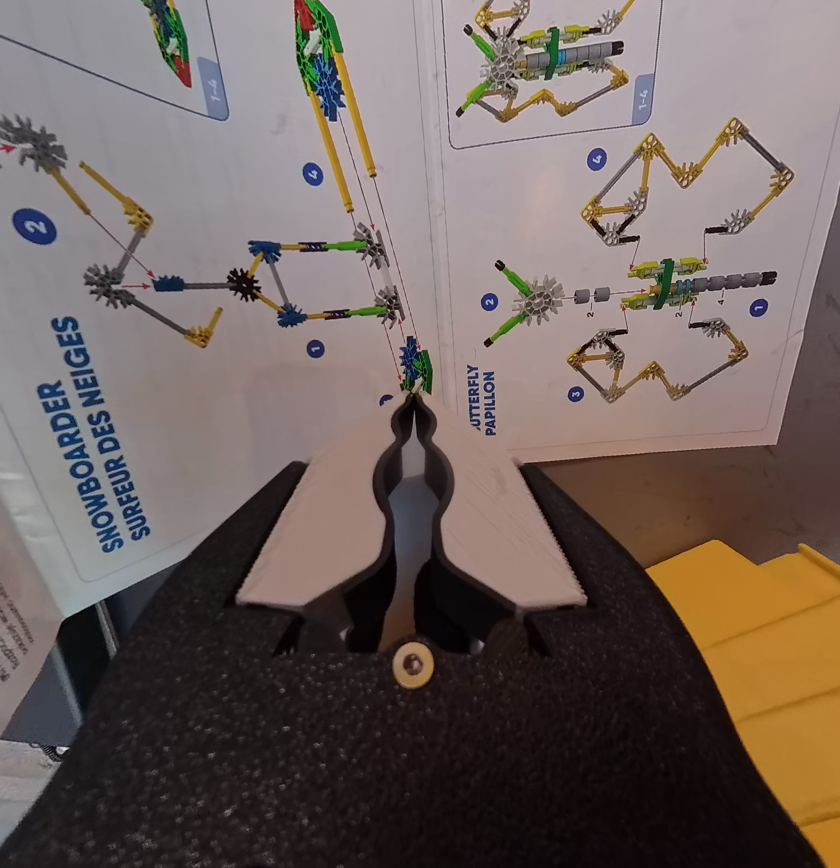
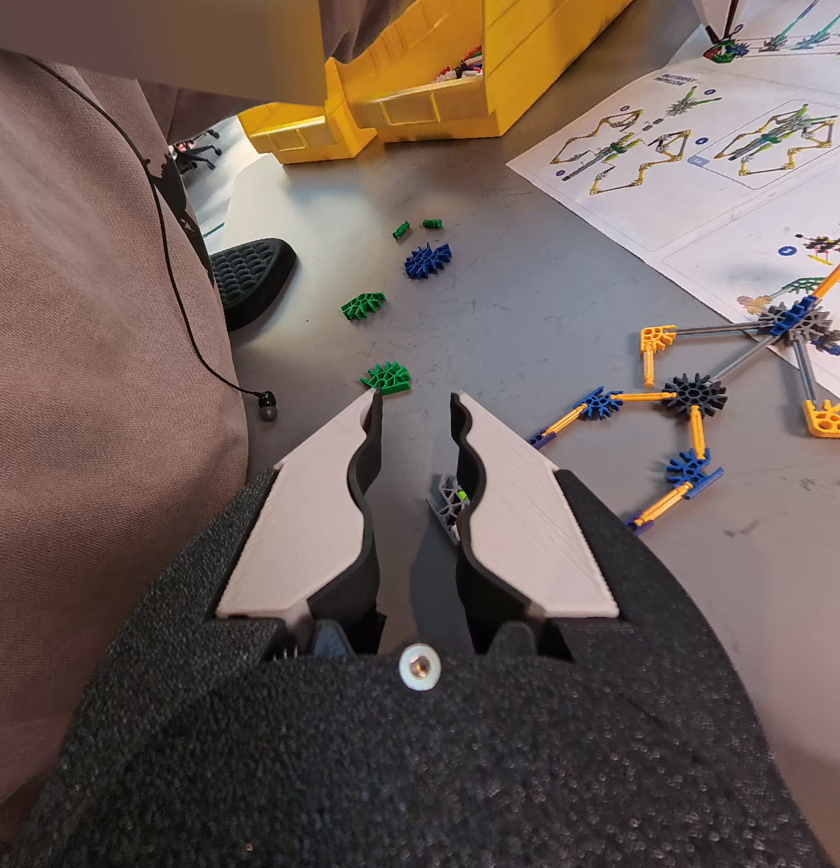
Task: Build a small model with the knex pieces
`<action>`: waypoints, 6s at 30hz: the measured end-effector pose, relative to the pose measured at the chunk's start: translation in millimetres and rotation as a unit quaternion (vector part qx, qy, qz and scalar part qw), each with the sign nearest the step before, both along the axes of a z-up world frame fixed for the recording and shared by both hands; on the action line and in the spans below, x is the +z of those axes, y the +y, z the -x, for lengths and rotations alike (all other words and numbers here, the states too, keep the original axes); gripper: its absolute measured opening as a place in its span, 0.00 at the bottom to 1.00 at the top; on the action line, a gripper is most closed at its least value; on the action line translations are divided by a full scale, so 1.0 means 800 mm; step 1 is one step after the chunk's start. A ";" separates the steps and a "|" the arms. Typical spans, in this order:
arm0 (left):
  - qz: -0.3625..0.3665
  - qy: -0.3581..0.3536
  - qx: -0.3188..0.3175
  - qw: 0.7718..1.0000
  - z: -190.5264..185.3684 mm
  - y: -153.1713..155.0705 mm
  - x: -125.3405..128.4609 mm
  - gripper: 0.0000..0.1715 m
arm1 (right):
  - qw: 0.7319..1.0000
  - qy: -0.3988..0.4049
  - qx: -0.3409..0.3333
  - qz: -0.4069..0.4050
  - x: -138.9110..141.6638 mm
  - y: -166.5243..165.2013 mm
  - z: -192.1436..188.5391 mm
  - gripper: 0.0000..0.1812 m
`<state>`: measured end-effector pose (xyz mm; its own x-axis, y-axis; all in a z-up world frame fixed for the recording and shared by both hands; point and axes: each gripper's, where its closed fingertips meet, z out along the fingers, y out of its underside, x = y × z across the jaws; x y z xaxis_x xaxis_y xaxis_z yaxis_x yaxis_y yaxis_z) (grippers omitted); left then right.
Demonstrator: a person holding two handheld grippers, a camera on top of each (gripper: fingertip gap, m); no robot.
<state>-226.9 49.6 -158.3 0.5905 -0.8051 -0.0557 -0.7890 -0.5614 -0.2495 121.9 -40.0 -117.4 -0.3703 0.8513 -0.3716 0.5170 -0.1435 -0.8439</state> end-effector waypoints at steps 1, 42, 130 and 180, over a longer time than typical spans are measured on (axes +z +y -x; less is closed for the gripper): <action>0.000 0.000 0.000 1.000 0.000 0.000 0.001 0.00 | 1.000 0.000 0.000 -0.001 0.000 0.000 0.000 0.15; -0.154 -0.099 0.241 0.953 -0.190 -0.228 -0.013 0.07 | 0.995 0.046 -0.022 -0.090 0.019 -0.014 0.001 0.15; -0.137 -0.233 0.092 0.958 -0.307 -0.264 -0.011 0.18 | 0.937 -0.035 0.184 -0.296 -0.047 -0.137 0.129 0.01; -0.126 -0.259 0.121 0.950 -0.299 -0.275 0.007 0.14 | 0.947 -0.125 0.112 -0.273 -0.040 -0.068 0.050 0.17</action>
<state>12.7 -170.1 -152.7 0.7568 -0.6425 0.1200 -0.3800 -0.5820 -0.7190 82.2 -94.7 -149.2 -0.5229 0.8524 0.0004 0.6768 0.4155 -0.6077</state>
